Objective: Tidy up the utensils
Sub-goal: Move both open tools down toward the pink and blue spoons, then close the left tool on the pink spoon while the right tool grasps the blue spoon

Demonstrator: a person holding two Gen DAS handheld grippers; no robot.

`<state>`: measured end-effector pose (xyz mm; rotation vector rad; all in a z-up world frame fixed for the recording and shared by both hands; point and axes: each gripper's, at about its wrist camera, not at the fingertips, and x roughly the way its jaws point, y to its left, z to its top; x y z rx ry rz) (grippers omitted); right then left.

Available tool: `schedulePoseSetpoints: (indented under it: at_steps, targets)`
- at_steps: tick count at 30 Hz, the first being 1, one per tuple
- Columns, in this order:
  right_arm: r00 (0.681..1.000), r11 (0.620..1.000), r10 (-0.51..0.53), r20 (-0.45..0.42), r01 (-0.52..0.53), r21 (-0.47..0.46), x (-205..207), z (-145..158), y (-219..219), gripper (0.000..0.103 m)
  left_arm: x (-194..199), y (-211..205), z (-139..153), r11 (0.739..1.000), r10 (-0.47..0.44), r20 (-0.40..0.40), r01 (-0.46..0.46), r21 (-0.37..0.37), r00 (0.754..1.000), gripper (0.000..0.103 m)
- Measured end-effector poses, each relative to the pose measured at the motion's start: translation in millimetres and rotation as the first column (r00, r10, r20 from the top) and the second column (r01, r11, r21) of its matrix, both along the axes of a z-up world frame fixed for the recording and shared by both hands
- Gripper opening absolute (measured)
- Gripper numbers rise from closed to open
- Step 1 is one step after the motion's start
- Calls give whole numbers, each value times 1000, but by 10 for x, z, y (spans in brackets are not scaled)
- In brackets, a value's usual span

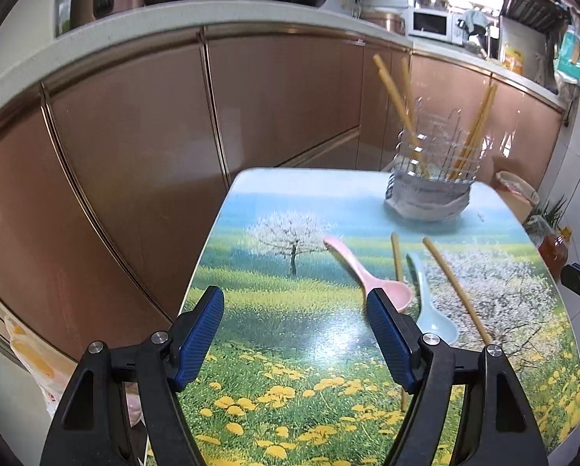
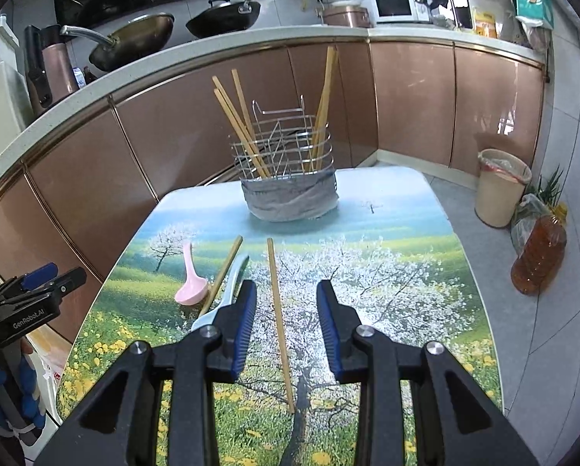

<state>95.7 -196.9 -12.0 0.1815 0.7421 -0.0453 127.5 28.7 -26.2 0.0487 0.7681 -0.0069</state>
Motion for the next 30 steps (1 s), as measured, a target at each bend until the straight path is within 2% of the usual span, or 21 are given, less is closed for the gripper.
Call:
schedulePoseSetpoints:
  at_steps: [5, 9, 13, 15, 18, 21, 25, 30]
  targets:
    - [997, 999, 52, -65, -50, 21, 273, -88, -4, 30, 259, 104, -204, 1000, 3, -76, -2, 20, 997, 75]
    - [982, 991, 125, -139, -116, 69, 565, -173, 25, 30, 526, 161, -389, 999, -28, -184, 19, -48, 983, 75]
    - [953, 976, 203, -223, -180, 119, 875, -293, 93, 30, 843, 206, -528, 980, -76, -302, 15, -197, 950, 75]
    - [937, 969, 231, -261, -199, 143, 1034, -370, 115, 30, 994, 197, -566, 972, -85, -335, 5, -233, 938, 75]
    - [916, 963, 260, -305, -224, 150, 1227, -476, 173, 30, 1236, 184, -640, 964, -92, -382, -13, -266, 920, 74]
    - [900, 957, 282, -333, -238, 167, 1351, -565, 215, 30, 1479, 168, -739, 953, -87, -447, -56, -298, 890, 68]
    - [878, 949, 309, -365, -261, 176, 1464, -658, 282, 29, 1678, 104, -883, 948, -84, -518, -92, -305, 851, 60]
    - [857, 943, 327, -398, -273, 188, 1623, -758, 330, 29, 1811, 43, -938, 943, -88, -542, -105, -315, 836, 59]
